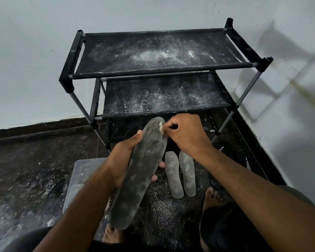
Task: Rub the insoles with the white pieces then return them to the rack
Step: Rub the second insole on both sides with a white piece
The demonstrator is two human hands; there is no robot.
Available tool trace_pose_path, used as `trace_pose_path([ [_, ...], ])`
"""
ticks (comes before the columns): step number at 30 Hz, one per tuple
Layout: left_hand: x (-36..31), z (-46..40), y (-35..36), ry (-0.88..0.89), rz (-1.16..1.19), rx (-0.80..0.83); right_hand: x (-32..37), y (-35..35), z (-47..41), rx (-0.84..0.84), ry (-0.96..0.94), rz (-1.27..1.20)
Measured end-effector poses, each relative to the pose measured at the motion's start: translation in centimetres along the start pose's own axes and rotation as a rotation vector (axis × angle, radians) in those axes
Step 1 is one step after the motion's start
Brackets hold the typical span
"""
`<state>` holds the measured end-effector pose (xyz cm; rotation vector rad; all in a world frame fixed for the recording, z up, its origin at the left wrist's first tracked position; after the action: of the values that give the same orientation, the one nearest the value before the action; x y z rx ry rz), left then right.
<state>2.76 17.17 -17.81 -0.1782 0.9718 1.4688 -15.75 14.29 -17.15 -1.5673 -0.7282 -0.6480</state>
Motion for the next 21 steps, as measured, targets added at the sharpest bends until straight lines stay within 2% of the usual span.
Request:
trace_pose_path([
  [2,-0.11,0.15,0.19,-0.006,0.008,0.007,-0.02,-0.1,-0.06,-0.045,-0.006,0.013],
  [6,0.14,0.19,0.13,-0.005,-0.025,-0.027,0.37,0.3,0.56,0.177,-0.021,0.036],
  [10,-0.15,0.19,0.28,0.006,-0.021,-0.01,-0.27,-0.36,-0.3,0.014,0.041,0.063],
  [15,0.02,0.07,-0.03,0.013,-0.031,-0.036,0.39,0.16,0.6,0.214,-0.007,0.048],
  [19,-0.18,0.13,-0.09,0.01,-0.01,-0.029,-0.05,-0.21,-0.11,0.027,0.033,0.052],
  [21,-0.18,0.21,-0.13,0.013,-0.013,-0.035,0.21,0.08,0.24,0.087,-0.002,0.057],
])
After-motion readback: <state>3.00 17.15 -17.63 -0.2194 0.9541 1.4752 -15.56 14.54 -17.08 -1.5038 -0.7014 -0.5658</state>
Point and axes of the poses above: each hand's wrist, its own z-axis away from the middle knuckle, its own y-axis out of the palm, x = y × z, the point moved 1 cm from there along -z, towards the middle knuckle, and after that the axes turned 1 degree about -x, right-handed, at the moved point
